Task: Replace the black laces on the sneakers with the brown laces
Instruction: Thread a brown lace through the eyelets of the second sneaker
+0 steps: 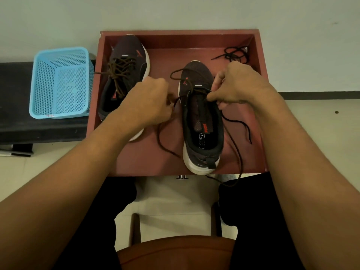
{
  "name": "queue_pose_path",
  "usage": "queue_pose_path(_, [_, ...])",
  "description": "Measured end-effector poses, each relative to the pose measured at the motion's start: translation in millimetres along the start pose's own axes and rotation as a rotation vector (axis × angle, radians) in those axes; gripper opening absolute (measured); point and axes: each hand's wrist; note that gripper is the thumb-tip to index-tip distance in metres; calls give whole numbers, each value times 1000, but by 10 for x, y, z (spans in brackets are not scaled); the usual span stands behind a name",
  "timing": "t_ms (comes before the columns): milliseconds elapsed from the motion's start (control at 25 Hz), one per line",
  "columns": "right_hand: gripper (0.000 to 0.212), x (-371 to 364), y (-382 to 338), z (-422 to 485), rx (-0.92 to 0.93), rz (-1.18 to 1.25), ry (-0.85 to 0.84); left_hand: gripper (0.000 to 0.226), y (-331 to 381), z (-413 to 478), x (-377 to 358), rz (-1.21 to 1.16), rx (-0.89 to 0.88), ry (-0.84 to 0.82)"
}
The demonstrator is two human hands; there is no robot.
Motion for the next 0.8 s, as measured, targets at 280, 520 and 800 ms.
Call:
queue_pose_path(280, [15, 22, 13, -10, -57, -7, -71, 8, 165, 83, -23, -178, -101, 229])
queue_pose_path(520, [9, 27, -4, 1, -57, 20, -65, 3, 70, 84, -16, -43, 30, 41])
queue_pose_path(800, [11, 57, 124, 149, -100, 57, 7, 18, -124, -123, -68, 182, 81, -283])
Point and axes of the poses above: each hand's wrist, its own z-axis towards the middle knuckle, its own x-axis out of the back of the hand, y = z × x, and after that the axes turned 9 degrees about -x, right-handed
